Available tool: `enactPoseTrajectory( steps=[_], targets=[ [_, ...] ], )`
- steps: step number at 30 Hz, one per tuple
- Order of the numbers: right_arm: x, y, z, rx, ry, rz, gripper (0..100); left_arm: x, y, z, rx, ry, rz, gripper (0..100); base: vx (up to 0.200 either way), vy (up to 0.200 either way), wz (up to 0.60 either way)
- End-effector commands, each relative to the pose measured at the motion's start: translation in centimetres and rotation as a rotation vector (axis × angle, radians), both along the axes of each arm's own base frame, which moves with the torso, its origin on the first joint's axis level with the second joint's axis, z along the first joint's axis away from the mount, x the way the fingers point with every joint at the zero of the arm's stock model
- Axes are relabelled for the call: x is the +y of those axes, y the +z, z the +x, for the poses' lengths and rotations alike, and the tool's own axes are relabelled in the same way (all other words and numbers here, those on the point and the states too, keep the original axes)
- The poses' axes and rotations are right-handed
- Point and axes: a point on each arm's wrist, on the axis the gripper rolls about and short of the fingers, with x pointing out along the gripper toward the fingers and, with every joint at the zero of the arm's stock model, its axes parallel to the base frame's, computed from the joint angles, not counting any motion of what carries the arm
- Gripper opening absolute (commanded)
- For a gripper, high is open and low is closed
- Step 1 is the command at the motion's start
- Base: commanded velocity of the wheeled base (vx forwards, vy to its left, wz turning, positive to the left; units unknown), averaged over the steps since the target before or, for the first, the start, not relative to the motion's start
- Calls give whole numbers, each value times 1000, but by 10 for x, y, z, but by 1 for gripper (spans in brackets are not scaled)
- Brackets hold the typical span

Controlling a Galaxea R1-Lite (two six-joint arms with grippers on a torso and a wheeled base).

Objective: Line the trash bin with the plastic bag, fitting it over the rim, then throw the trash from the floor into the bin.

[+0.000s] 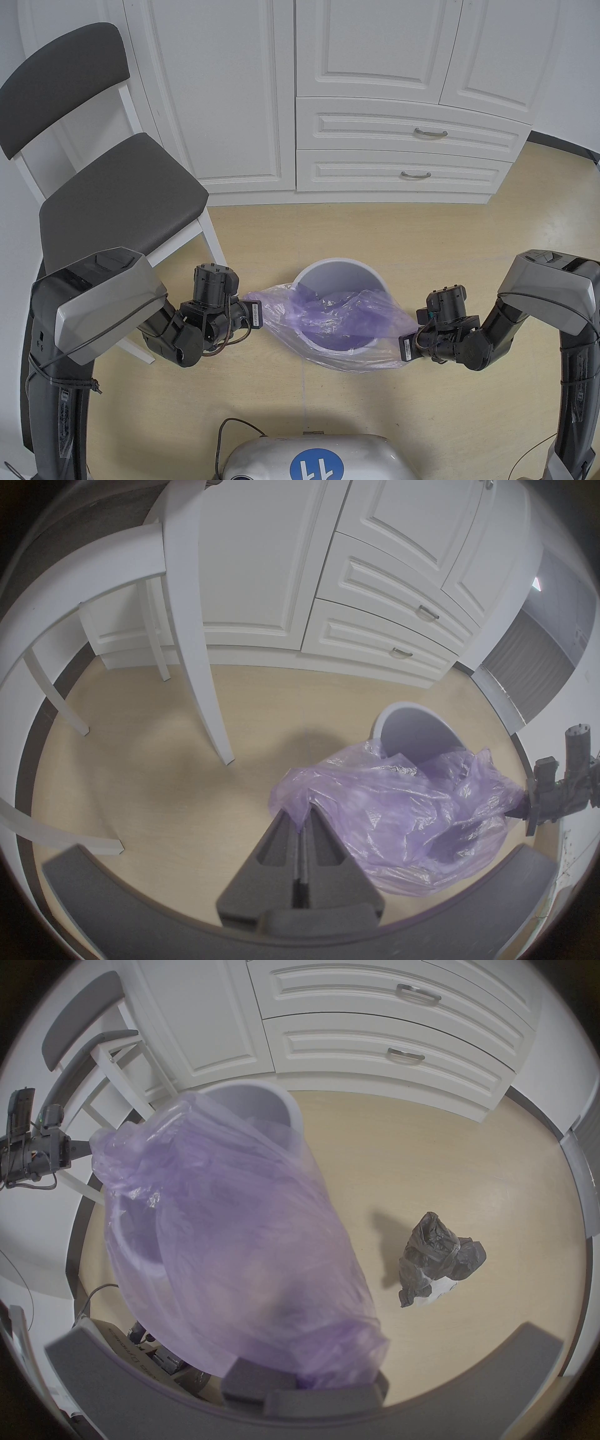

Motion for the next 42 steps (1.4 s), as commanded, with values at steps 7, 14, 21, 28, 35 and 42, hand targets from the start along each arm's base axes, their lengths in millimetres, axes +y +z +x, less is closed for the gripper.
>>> enactPoseTrajectory(
  steps=[7,14,21,28,35,42],
  targets=[
    [2,-1,1,-2,5,-1,0,-2,8,-5,-10,-9,1,0,0,0,0],
    [2,-3,1,3,5,0,0,-3,8,-5,-12,-10,3,0,0,0,0],
    [3,-5,5,-11,0,9,0,-4,7,-4,-13,-9,4,0,0,0,0],
    [5,-25,13,-54,-32,-10,0,-7,-2,-2,-23,-12,0,0,0,0,0],
    [5,-25,16,-67,-40,-5,0,-9,-5,1,-48,-13,-12,0,0,0,0],
    [5,-25,17,-68,-43,-4,0,-8,-5,2,-49,-11,-13,0,0,0,0]
  ],
)
